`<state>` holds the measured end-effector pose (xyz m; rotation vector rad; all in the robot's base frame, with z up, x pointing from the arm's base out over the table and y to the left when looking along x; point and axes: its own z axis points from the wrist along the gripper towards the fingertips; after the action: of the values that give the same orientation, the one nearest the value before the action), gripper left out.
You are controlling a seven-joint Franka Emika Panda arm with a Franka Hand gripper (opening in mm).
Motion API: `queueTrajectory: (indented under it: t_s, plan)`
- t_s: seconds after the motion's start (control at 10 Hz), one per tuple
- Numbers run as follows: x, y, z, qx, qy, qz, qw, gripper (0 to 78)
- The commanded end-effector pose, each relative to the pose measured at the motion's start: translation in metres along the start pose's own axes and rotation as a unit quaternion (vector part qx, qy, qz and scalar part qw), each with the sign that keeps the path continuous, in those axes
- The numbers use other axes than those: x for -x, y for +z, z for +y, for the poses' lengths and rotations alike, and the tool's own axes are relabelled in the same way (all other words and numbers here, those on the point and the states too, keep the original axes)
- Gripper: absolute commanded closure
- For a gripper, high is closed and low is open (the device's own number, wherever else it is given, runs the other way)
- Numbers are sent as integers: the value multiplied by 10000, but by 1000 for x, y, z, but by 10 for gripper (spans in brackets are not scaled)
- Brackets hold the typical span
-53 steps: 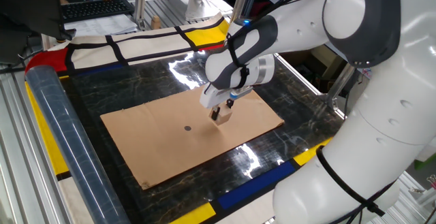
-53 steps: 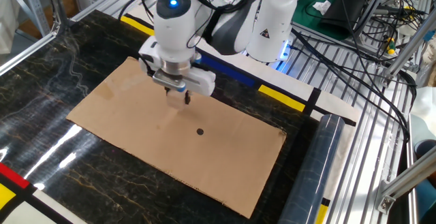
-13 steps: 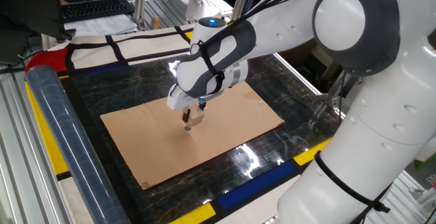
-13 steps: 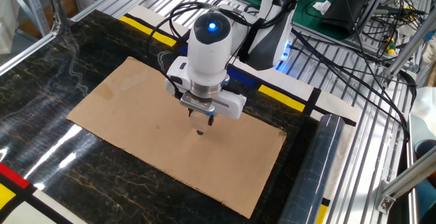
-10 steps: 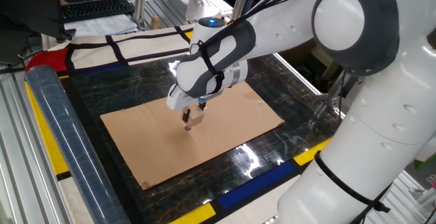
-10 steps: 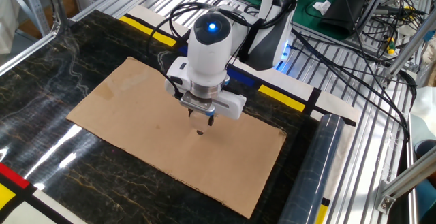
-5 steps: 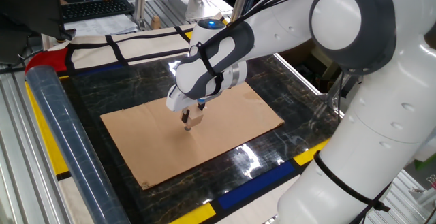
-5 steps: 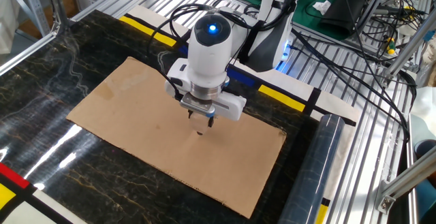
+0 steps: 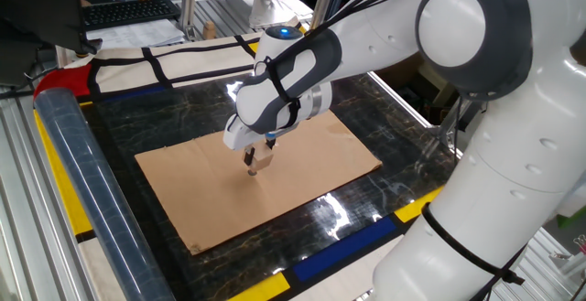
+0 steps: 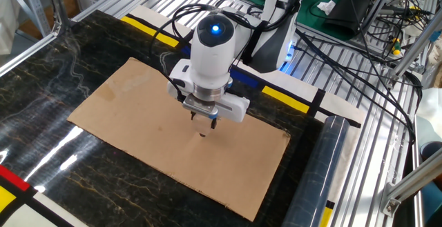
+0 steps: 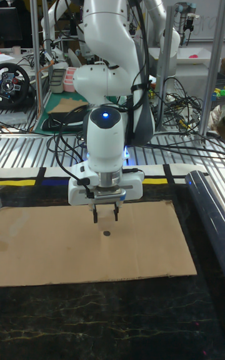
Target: Grab the block and place it at the designated location
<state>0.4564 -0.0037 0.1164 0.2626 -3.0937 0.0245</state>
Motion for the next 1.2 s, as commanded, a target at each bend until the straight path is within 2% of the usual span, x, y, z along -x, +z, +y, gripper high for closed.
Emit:
queueTrajectory:
  t_s: [0.1,0.7,0.8,0.9,1.0,1.2]
  plan:
    - [1,-1,0,-6,2,-22,10000,765]
    - [7,9,1,-4,66,-8,10000,765]
    - [8,9,0,-5,105,44,9999,765]
    - [16,5,-2,-20,155,190,9997,765]
    - [20,5,-4,-12,167,258,9995,765]
    - [22,11,-3,-33,237,298,9993,765]
